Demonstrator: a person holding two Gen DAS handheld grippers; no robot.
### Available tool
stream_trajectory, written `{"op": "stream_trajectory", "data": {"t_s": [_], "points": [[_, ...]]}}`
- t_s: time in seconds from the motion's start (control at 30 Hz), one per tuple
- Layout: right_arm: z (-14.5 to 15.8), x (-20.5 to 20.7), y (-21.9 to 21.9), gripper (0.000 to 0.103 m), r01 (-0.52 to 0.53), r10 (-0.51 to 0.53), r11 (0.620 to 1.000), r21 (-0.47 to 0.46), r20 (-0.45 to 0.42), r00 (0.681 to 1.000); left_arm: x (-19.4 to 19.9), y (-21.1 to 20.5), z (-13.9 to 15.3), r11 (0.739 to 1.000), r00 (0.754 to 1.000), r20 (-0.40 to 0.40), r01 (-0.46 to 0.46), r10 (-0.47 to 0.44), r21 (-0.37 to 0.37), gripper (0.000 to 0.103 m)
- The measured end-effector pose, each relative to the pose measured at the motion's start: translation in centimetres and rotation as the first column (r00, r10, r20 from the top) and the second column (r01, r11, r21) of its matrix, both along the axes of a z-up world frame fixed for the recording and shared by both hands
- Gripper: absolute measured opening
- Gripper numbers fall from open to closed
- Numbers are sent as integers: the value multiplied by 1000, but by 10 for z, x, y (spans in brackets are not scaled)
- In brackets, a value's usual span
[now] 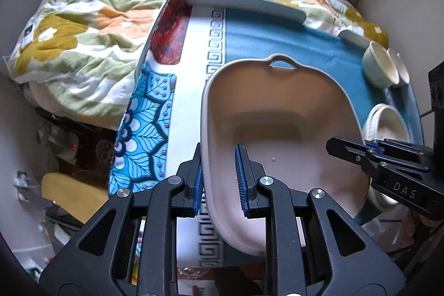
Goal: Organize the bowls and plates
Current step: 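Carry the pink bowl with both grippers to the open cloth and lower it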
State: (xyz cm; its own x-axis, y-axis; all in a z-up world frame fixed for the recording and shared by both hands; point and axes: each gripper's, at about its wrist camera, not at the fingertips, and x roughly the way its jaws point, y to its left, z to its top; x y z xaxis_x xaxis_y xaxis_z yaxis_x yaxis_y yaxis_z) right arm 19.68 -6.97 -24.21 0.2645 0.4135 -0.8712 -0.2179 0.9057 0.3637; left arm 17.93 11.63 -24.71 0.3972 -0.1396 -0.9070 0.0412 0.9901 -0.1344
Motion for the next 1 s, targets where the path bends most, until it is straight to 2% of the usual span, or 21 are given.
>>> {"op": "stream_trajectory", "data": {"t_s": [0.17, 0.37, 1.0], "points": [[-10, 0, 7, 12, 30, -30, 999, -14, -4, 1000, 6, 12, -17, 999, 1000, -11, 19, -19, -27, 17], [-15, -4, 10, 12, 51, -51, 998, -27, -4, 999, 9, 13, -24, 999, 1000, -13, 27, -27, -19, 17], [-16, -7, 16, 12, 83, -83, 995, -50, -3, 997, 10, 12, -28, 999, 998, -45, 41, -42, -23, 18]]}}
